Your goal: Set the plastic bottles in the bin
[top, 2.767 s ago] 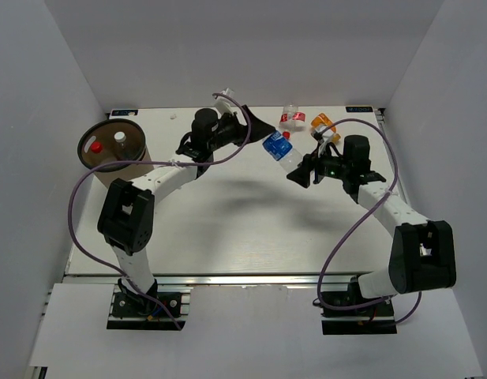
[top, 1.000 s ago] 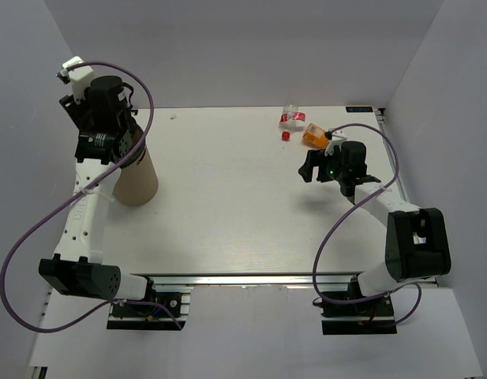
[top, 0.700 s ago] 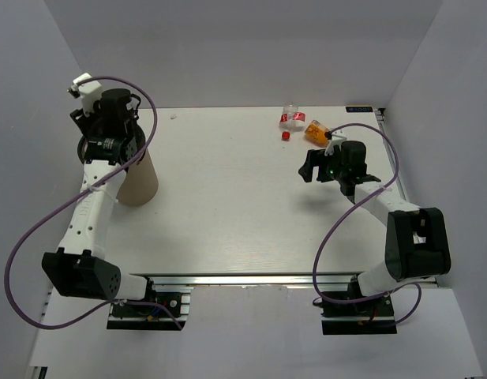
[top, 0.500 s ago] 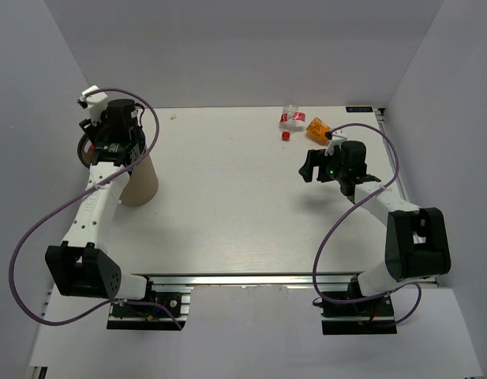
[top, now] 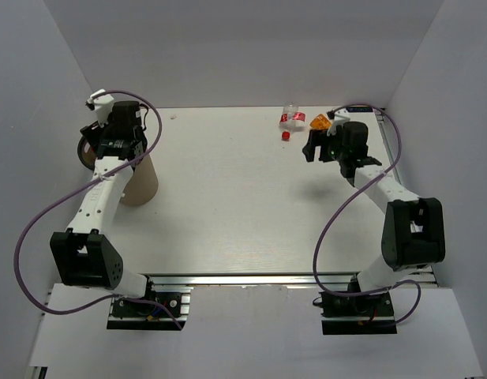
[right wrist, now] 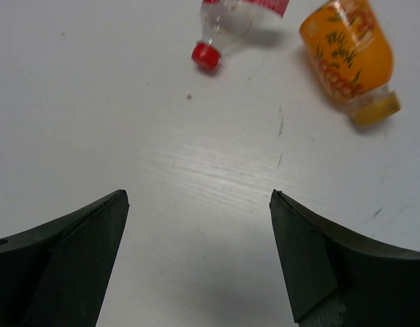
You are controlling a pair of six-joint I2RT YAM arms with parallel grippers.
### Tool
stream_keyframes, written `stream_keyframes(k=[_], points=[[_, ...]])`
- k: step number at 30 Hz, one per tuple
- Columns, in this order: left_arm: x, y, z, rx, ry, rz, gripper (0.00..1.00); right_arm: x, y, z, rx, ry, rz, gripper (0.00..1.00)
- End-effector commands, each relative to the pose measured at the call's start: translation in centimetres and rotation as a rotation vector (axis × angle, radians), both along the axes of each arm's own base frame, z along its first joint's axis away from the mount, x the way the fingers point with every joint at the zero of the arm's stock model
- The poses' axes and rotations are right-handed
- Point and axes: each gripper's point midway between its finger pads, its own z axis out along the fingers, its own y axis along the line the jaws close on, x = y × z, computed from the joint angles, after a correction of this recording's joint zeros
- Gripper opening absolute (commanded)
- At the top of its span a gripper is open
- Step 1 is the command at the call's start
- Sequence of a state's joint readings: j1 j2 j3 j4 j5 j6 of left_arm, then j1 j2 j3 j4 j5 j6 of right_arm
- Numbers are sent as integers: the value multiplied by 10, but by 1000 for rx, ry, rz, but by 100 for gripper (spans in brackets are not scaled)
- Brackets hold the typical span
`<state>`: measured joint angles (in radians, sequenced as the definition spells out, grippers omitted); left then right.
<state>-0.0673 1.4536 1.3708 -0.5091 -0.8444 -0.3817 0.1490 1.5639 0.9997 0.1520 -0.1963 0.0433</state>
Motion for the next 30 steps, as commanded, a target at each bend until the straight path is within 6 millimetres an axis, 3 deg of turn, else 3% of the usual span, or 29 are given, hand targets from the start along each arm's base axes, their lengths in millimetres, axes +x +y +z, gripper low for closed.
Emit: stream_keyframes(k=[1, 5, 7, 8, 9, 10, 11, 12, 13, 14, 15, 16, 17, 18, 19, 21, 30], points=[[5, -7, 52, -26, -140, -58, 98, 37, -14, 29, -52, -74, -73, 89], [3, -23, 97, -53, -282, -180, 98, 65, -13, 32, -61, -74, -83, 89], [1, -30, 110, -65, -321, -227, 98, 79, 2, 33, -9, -68, -51, 89], [2, -44, 119, -90, -357, -316, 98, 86, 10, 35, 45, -65, -59, 89], [2, -53, 122, -98, -371, -375, 98, 91, 23, 37, 68, -69, -48, 89], [2, -63, 124, -113, -390, -432, 98, 100, 28, 22, 69, -49, -68, 89], [6, -82, 121, -144, -412, -540, 98, 115, 37, 37, 75, -87, -82, 89], [0, -89, 129, -155, -448, -584, 98, 116, 56, 33, 49, -68, -74, 89], [-1, -95, 129, -170, -460, -614, 98, 130, 51, 6, -19, -31, -160, 89], [-1, -100, 126, -188, -465, -636, 98, 150, 58, 33, -19, -82, -197, 89], [-3, -105, 126, -199, -471, -661, 98, 157, 67, 31, 8, -57, -240, 89], [-5, -105, 125, -211, -478, -658, 98, 159, 60, -9, -30, 49, -312, 89], [-5, -106, 128, -224, -506, -656, 98, 172, 60, 7, 9, 27, -365, 89], [-5, -111, 118, -238, -497, -673, 98, 176, 60, -15, 43, 73, -439, 89], [-8, -113, 119, -244, -512, -689, 98, 179, 48, -19, 28, 63, -526, 89], [-9, -121, 114, -260, -510, -729, 98, 185, 48, -36, 61, 71, -588, 89], [-7, -130, 107, -272, -511, -777, 98, 222, 65, -86, 97, 75, -583, 89]])
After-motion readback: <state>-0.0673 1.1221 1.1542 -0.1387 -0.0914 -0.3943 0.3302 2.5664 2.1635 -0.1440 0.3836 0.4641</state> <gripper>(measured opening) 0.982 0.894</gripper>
